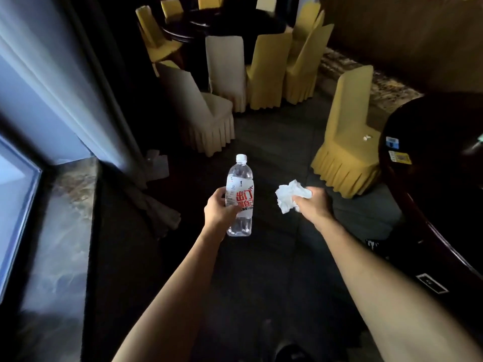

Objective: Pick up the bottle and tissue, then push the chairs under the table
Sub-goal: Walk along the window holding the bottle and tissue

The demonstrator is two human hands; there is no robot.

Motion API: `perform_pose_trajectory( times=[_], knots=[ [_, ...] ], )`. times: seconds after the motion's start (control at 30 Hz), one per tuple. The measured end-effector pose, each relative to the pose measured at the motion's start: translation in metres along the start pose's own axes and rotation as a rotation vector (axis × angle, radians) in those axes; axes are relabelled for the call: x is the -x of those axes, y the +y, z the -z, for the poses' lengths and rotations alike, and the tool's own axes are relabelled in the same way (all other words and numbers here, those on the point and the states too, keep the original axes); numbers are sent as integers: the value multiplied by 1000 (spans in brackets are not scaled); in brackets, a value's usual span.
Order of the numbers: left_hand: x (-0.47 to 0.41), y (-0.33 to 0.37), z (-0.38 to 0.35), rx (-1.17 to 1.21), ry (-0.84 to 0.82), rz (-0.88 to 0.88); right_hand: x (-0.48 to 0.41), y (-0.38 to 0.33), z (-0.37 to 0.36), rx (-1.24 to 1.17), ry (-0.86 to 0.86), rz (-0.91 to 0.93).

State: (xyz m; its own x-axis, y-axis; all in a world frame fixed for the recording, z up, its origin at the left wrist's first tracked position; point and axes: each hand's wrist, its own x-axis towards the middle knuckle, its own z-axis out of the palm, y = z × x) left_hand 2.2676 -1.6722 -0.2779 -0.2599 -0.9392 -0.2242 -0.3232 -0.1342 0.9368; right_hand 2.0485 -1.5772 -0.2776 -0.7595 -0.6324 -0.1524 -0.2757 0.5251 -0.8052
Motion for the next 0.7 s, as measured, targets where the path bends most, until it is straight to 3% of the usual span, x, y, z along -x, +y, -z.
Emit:
perform_pose_trajectory(
  times=[0.7],
  knots=[
    [-408,139,-186,-248,-191,-94,-384,-64,23,56,183,-134]
  ],
)
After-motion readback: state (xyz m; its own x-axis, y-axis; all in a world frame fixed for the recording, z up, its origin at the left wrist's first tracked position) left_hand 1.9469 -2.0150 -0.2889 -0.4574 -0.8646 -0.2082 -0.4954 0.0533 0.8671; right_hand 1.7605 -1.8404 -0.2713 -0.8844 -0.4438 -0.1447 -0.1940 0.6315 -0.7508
